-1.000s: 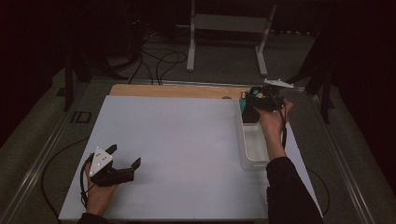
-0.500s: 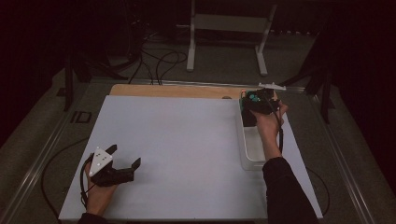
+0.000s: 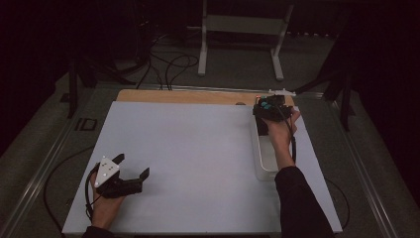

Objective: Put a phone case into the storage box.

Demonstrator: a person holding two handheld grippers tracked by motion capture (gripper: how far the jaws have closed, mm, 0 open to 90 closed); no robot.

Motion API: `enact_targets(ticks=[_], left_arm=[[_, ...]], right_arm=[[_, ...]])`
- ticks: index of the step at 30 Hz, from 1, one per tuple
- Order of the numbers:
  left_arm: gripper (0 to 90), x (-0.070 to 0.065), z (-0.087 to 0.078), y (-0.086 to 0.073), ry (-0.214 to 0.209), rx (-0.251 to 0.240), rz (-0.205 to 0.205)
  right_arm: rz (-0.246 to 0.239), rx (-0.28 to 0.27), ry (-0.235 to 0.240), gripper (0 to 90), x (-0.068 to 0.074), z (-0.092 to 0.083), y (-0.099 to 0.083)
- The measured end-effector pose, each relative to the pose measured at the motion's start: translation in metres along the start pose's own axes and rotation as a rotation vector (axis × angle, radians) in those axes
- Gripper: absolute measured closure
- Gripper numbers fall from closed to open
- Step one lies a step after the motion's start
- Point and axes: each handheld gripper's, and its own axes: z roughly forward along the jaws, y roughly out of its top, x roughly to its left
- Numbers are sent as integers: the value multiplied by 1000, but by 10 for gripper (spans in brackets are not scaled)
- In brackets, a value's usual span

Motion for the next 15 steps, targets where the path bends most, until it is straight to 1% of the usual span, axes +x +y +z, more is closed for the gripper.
enact_targets(ticks=[2,7,15], left_arm=[[9,0,0,0,-1,0,-2],[9,0,0,0,-1,0,-2],[9,1,0,0,1,-3,-4]], right_arm=[[-1,-2,0,125,0,1,0],[14,-6,2,121,-2,4,1],[16,-7,12,111,-4,6,2]])
